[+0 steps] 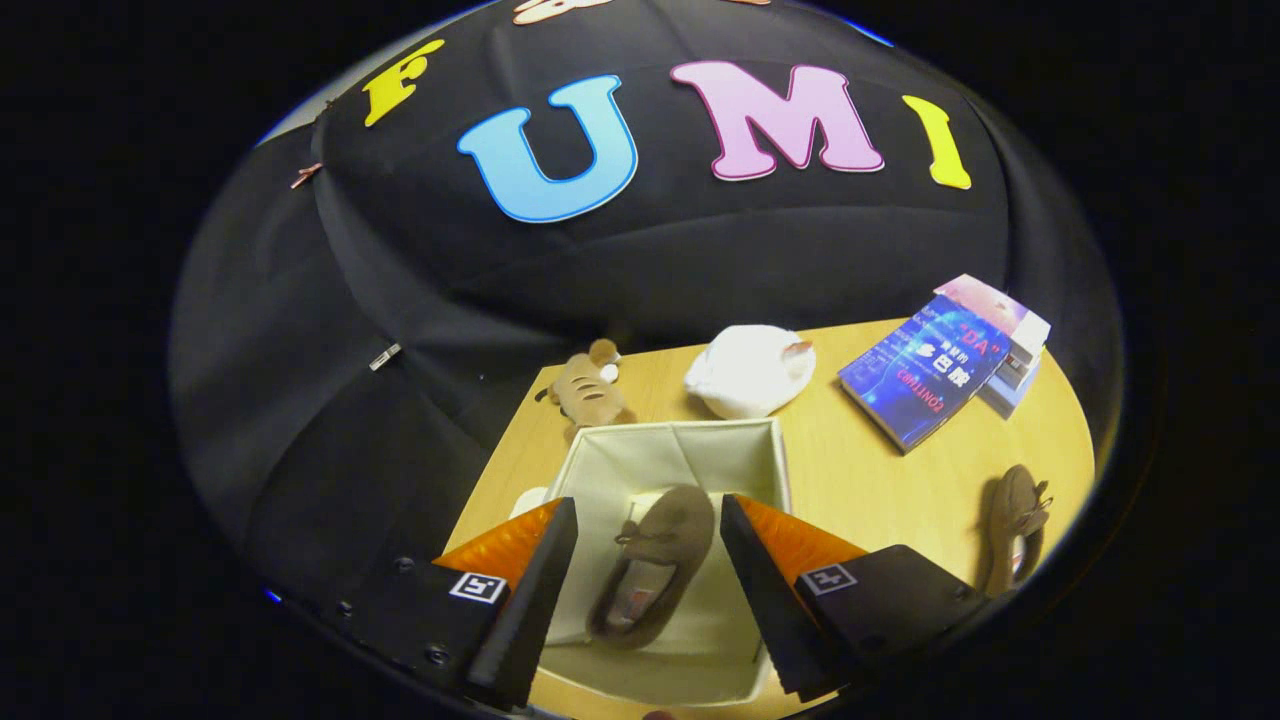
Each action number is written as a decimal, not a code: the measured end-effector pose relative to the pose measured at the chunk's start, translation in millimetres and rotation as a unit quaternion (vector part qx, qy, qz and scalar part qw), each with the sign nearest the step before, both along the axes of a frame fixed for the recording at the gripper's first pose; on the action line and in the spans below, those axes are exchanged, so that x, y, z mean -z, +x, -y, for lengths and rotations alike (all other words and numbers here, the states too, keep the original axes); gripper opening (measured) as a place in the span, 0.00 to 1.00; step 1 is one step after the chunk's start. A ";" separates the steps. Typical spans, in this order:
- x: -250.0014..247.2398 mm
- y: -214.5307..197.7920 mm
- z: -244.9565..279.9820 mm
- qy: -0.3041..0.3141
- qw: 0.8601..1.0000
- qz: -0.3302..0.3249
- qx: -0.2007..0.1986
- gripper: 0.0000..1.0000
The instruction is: Open the storage box then place both shoes into the box .Put the left shoe in first, then the right shoe, with the right side of both shoes facing outward in a uniform manner.
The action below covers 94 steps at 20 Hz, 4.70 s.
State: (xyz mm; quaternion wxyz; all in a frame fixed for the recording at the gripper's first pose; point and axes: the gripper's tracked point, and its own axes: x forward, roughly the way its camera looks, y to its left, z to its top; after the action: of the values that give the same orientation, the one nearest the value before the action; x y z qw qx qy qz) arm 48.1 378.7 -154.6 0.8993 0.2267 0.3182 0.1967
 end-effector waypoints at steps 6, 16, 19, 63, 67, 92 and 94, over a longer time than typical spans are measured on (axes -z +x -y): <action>-3.7 0.5 108.2 -0.026 0.999 0.033 0.007 0.90; 99.4 -37.9 308.5 -0.144 0.988 0.001 0.053 0.91; 147.8 -55.3 348.0 -0.176 0.981 -0.042 0.065 0.91; 66.2 9.1 236.6 -0.110 0.992 -0.025 0.057 0.07; 18.5 16.3 176.8 -0.086 0.996 -0.002 0.039 0.07; 92.9 4.8 -1.2 -0.178 0.978 -0.104 0.034 0.34; 91.4 0.2 -8.8 -0.179 0.979 -0.096 0.020 0.55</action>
State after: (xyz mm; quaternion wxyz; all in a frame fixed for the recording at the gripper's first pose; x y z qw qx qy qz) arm 48.3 387.5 -246.0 0.8943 0.0858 0.4286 0.0956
